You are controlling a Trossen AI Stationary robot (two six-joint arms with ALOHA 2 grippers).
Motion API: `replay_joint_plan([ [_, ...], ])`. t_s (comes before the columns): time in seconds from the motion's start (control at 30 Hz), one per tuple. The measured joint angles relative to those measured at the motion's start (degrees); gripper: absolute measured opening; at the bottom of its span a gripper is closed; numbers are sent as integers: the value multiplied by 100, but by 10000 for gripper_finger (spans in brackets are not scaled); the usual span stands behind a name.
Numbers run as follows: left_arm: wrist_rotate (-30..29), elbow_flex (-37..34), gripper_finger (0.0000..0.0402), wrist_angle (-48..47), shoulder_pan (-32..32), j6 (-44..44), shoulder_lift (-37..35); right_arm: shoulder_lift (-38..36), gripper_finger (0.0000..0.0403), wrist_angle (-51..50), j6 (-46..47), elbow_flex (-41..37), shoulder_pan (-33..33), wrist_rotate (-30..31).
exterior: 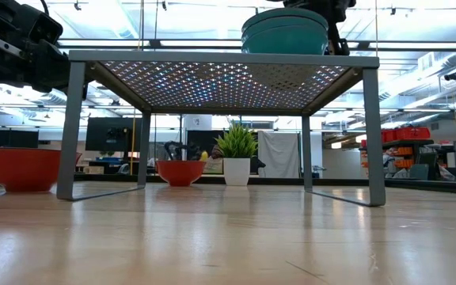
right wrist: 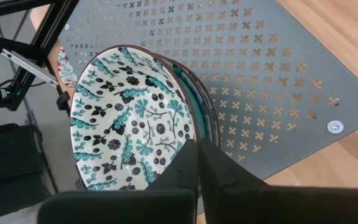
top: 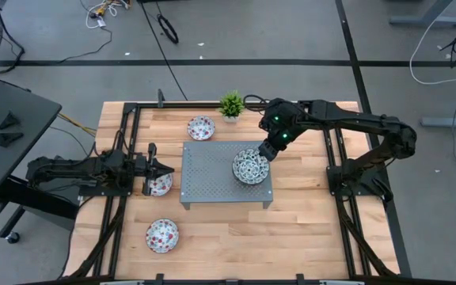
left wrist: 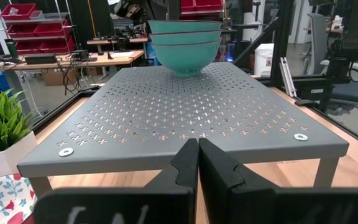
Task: Pick & Place Mini bowls
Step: Stack the blue patterned bowl on the other blue patterned bowls on the shelf, then put the top red patterned bowl on the shelf
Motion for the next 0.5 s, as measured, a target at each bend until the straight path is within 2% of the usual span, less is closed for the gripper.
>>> replay_joint_plan([
  [0.2, 0, -2, 18, 0, -1, -2, 0, 4, 11, 21, 31, -2, -2, 2],
  [0.5, 0, -2, 18, 0, 0, -2, 0, 4, 75, 37, 87, -2, -4, 4],
])
